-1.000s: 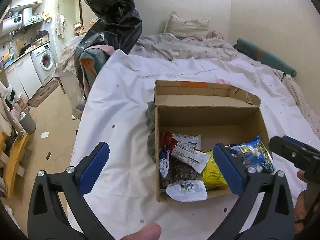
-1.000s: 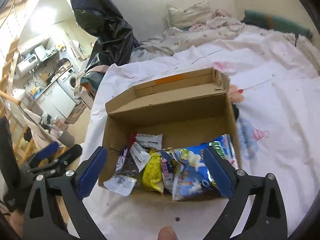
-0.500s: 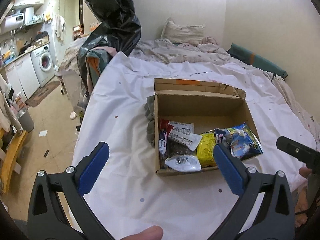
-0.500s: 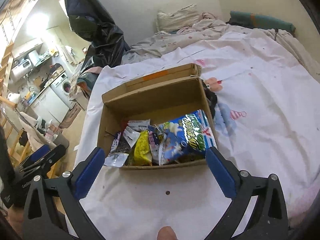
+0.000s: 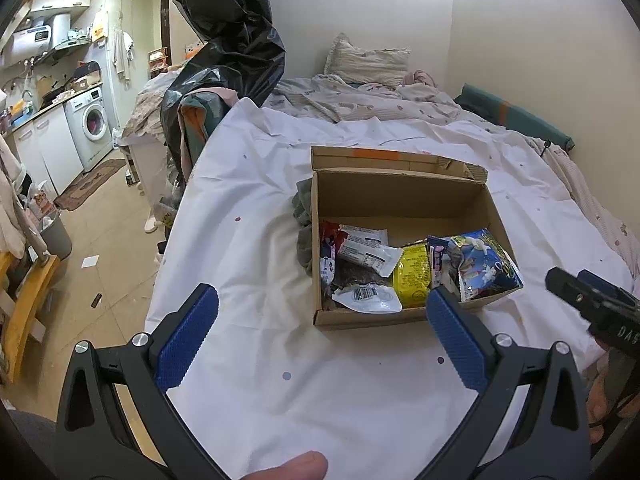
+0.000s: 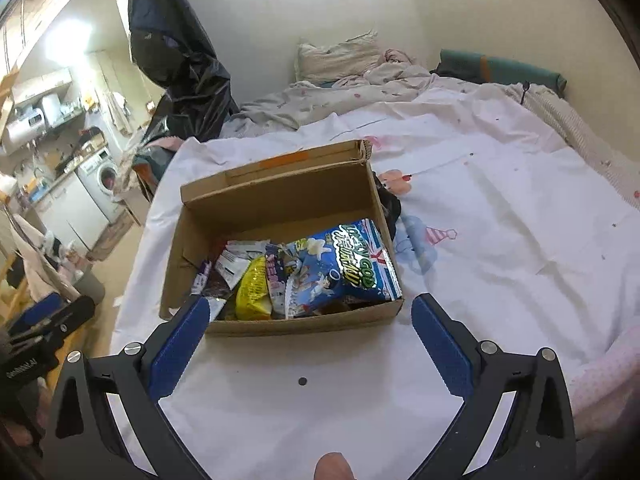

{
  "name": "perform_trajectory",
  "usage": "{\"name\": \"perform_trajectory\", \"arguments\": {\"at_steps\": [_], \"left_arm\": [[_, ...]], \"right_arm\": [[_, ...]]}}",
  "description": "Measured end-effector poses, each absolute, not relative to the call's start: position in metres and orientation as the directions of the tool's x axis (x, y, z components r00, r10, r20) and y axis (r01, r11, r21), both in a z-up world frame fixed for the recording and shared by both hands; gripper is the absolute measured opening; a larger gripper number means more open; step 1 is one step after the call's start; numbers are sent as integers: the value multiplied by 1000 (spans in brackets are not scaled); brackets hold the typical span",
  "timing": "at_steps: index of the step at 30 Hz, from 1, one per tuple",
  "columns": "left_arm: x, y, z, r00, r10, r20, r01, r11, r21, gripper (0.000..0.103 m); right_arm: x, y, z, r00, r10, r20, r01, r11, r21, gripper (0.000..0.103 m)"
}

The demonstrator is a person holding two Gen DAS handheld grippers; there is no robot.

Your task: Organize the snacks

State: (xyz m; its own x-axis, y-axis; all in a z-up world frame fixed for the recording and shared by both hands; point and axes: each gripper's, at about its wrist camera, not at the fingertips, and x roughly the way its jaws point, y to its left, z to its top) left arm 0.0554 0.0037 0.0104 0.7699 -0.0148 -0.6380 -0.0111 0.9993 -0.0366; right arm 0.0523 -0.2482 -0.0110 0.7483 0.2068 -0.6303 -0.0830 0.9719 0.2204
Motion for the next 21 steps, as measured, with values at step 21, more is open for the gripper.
{"name": "perform_trajectory", "arguments": {"at_steps": [21], "left_arm": [[62,2,2,741,-25,-671,-27,997,-66,103]], "right_arm": [[55,-228,-13,761,205,-615,-130,978,166,103]]}}
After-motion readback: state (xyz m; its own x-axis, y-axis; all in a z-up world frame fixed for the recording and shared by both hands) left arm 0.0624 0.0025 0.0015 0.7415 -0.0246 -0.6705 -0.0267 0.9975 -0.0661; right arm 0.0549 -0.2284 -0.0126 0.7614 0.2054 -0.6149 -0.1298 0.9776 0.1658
